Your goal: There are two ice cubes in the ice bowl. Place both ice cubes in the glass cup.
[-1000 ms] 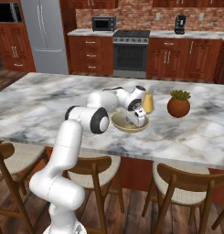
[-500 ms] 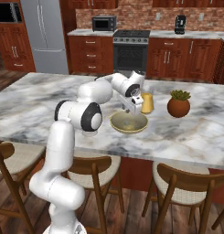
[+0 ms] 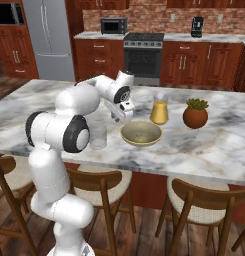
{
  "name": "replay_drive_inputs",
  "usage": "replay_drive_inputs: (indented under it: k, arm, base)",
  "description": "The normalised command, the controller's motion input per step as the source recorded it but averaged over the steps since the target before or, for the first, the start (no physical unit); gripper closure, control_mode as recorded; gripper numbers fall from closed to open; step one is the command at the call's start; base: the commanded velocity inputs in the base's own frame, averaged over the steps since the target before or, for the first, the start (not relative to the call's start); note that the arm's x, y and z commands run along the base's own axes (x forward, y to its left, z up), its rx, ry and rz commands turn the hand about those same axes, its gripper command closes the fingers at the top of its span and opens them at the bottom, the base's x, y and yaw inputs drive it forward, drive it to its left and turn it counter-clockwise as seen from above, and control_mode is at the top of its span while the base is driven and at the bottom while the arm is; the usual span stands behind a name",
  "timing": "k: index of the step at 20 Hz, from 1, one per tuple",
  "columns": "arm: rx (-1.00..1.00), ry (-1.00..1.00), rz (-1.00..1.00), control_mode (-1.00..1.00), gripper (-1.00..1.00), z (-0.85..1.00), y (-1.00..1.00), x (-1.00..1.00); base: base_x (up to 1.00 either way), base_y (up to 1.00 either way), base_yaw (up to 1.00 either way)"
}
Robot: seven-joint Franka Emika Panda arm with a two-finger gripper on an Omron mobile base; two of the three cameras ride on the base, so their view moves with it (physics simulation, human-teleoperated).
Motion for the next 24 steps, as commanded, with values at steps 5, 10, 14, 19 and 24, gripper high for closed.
replay_drive_inputs:
  k: [5, 10, 14, 19, 24]
  arm:
    - [-0.08, -0.12, 0.00, -1.00, 1.00, 0.55, 0.93, -0.20]
    - [-0.02, -0.01, 0.00, -1.00, 1.00, 0.59, 0.74, 0.00]
    - [-0.01, 0.00, 0.05, -1.00, 1.00, 0.02, 0.29, 0.00]
    - [-0.12, 0.05, 0.08, -1.00, 1.00, -0.23, 0.00, 0.08]
    - [-0.17, 0.00, 0.10, -1.00, 1.00, -0.20, 0.00, 0.03]
  base:
    - [0.00, 0.00, 0.00]
    - [0.00, 0.00, 0.00]
    - [0.00, 0.00, 0.00]
    - [0.00, 0.00, 0.00]
    - [0.00, 0.00, 0.00]
